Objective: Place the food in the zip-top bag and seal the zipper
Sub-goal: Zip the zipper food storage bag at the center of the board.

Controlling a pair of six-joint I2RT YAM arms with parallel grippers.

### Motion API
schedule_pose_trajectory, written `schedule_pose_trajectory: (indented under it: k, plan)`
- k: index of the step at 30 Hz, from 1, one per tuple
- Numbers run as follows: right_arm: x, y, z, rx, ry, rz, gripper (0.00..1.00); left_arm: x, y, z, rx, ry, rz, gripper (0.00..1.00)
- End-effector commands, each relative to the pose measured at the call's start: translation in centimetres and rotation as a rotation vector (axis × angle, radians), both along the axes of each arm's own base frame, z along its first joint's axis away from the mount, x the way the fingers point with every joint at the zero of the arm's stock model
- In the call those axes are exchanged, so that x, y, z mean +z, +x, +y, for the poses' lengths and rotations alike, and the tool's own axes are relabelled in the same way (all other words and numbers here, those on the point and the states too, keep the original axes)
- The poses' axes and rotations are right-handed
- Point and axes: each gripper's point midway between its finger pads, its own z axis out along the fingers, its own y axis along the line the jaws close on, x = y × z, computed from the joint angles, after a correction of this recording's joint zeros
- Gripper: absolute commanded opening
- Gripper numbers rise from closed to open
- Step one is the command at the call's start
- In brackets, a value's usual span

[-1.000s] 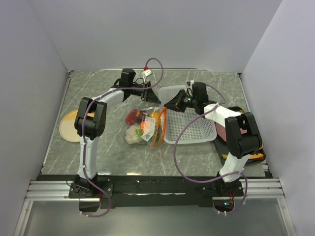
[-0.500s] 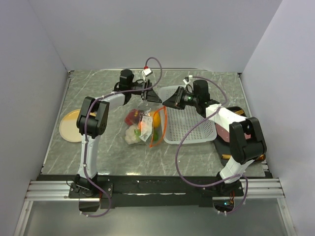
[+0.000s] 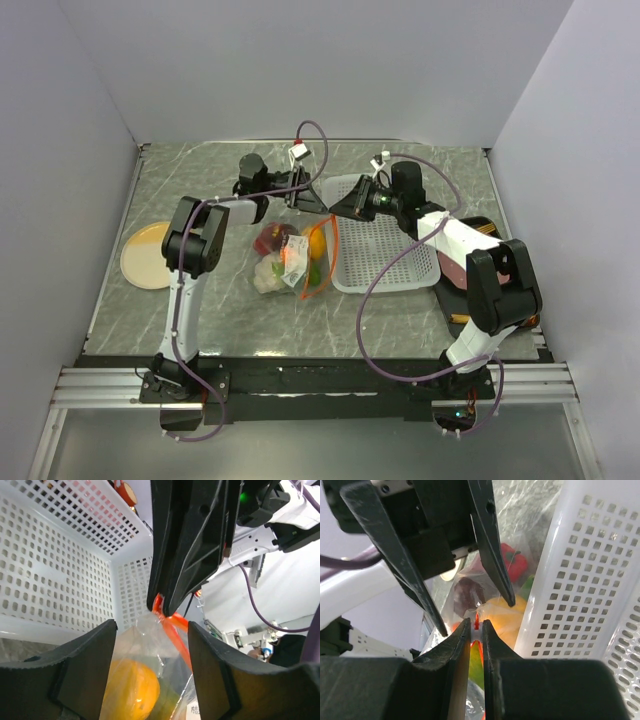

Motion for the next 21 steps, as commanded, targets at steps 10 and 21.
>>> schedule_pose_trajectory:
  k: [10,21]
  plan:
    - [5.3,1.2,0.2,-0.023,0.028,-0.137,0.03,0.4,-2.7,0.6,-0.088,-0.028,-0.057,0.46]
    - [4.7,1.2,0.1,-0.027,0.016,-0.12,0.04,2.5,-3.4,0.8,-0.095,-0.038,-0.11,0.13]
